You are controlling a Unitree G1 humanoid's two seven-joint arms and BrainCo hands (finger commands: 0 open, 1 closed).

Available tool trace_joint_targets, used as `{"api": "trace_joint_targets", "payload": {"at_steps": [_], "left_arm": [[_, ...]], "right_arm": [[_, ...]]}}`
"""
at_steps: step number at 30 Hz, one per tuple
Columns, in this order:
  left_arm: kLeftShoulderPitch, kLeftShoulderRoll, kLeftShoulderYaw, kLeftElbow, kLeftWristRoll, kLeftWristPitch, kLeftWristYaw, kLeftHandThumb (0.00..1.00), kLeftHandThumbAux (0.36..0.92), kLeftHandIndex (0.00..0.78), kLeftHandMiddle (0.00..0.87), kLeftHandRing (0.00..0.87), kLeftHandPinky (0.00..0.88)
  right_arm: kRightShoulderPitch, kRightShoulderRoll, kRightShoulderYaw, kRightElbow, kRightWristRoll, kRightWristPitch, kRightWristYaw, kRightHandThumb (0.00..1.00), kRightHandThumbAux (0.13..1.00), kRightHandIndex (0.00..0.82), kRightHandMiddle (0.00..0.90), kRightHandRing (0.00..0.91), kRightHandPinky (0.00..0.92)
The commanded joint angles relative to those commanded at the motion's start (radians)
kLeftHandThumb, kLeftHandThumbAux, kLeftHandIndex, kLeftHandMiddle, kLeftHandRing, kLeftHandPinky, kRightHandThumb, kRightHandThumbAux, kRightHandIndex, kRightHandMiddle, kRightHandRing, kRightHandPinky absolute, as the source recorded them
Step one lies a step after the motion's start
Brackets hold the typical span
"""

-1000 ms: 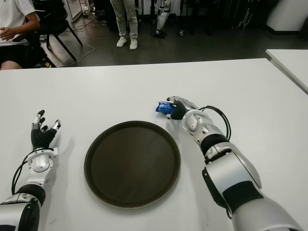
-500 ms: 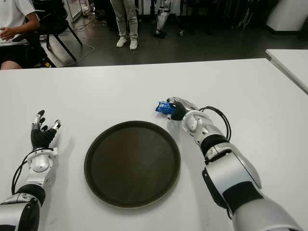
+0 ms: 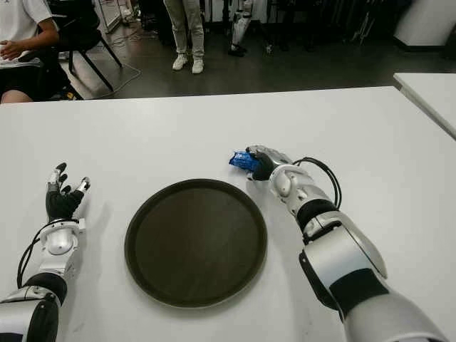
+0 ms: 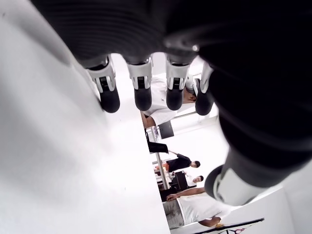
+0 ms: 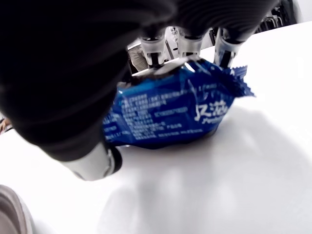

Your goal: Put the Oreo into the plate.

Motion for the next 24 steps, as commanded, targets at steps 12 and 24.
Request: {"api": "trace_joint_targets", "payload": {"at_steps": [12,24], "left_arm": [[0.003,-0.001,-0.005,-0.003,0.006,-0.008,0.001,0.0,0.712,0.051,0.039,0.021,0.025],[0.004,0.002,-0.013,-0.002,0.017,-0.006,0.022,0.0,0.701,0.045,0.039,0.016,0.007]], "right_arm": [[0.0,-0.001,0.009,0.001,-0.01,0.0,0.0,0.435,0.75,0.0,0.113,0.136,0.188],[0.001,0.0,0.022,0.002,-0.019,0.0,-0.002,0.419,0.768,0.0,0.111,0.114,0.133]]}}
